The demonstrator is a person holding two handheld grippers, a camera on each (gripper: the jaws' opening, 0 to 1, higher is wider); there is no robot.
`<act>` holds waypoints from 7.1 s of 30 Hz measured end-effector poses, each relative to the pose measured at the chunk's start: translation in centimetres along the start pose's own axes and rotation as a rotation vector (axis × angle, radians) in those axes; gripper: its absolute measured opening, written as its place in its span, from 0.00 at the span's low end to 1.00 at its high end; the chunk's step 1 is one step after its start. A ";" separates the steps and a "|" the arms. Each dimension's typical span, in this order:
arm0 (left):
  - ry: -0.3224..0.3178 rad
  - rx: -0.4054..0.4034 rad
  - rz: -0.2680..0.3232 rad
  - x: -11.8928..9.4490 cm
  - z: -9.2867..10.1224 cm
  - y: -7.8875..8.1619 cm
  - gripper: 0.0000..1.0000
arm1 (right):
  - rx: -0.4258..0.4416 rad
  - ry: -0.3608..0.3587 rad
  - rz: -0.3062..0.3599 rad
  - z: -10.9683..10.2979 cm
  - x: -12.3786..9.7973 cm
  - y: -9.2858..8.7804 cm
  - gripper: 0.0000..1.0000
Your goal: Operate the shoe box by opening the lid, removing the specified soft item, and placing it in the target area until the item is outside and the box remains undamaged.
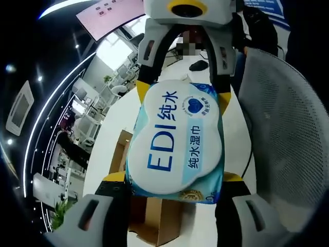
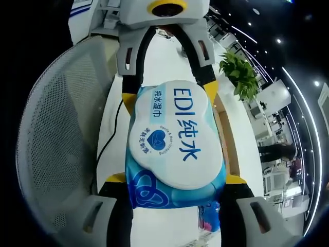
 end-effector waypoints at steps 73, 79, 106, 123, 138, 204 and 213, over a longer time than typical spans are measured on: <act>-0.297 -0.202 -0.073 10.0 6.1 -3.6 0.67 | 0.118 0.359 -0.093 -5.2 7.9 -6.9 0.66; -0.307 -0.202 -0.090 10.5 6.4 -3.4 0.67 | 0.107 0.362 -0.106 -5.5 8.0 -7.3 0.66; -0.230 -0.241 0.013 7.8 4.7 -3.6 0.70 | 0.191 0.369 -0.177 -5.2 6.3 -8.1 0.59; -0.139 -0.705 0.164 1.0 3.3 -2.6 0.86 | 0.265 0.342 -0.106 -5.1 4.0 -5.5 0.64; -0.003 -0.681 0.225 -4.2 3.9 -2.5 0.82 | 0.248 0.385 -0.112 -3.7 6.5 -2.4 0.64; 0.238 -0.923 0.147 -5.5 6.4 -4.3 0.82 | 0.178 0.541 -0.396 -6.9 12.5 -4.0 0.71; 0.252 -0.943 0.139 -5.7 6.2 -4.3 0.83 | 0.184 0.538 -0.370 -7.0 12.3 -4.1 0.71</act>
Point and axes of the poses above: the point that each gripper's makers call its tool centre point, and the gripper's own axes: x roughly forward along the fingers, z roughly to its right, y roughly out of its top, the point moved 6 cm from there along -x, roughly backward along the fingers, and after that the axes turned 1 degree about -z, right-handed, at the moved point
